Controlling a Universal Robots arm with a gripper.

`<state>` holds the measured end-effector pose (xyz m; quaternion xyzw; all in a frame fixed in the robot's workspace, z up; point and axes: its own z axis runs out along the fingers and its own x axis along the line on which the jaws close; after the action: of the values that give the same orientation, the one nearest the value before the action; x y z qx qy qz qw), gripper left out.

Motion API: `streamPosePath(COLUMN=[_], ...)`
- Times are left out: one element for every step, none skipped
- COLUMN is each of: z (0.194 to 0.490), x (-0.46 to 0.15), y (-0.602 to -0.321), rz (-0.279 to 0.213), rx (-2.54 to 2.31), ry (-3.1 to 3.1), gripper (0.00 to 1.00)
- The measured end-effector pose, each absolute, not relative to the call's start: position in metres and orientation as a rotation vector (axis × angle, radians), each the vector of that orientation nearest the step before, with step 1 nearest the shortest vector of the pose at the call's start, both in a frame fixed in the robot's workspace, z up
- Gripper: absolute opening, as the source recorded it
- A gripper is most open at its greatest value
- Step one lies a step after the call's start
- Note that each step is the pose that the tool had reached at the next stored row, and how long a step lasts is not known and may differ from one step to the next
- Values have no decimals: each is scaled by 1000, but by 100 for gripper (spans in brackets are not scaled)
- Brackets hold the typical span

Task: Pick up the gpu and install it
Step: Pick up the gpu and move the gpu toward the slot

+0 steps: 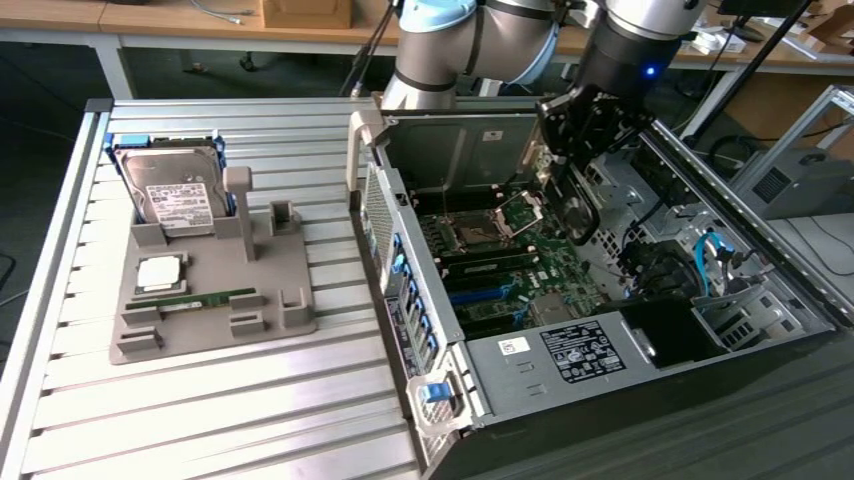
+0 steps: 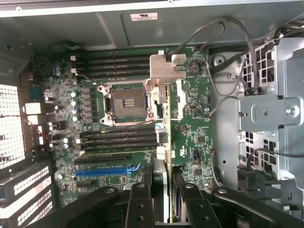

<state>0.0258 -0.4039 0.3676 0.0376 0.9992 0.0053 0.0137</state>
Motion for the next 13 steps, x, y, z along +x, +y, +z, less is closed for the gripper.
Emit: streamPosePath(z=[367,367,366,366,366,365,365,364,364,363,363,362,362], x=[26,26,26,26,26,26,26,26,26,26,26,26,26], y=[-404,-404,-404,-404,-404,-404,-404,-404,-404,-404,-404,-404,-404], rz=[17,16,16,16,16,16,17,16,16,16,16,16,17], rx=[117,117,117,117,117,117,117,117,117,117,117,117,117], ry=[3112,3112,3112,3112,3112,3112,3112,3112,3112,3112,3112,3112,3112], gripper=[27,27,27,27,27,27,27,27,27,27,27,27,27])
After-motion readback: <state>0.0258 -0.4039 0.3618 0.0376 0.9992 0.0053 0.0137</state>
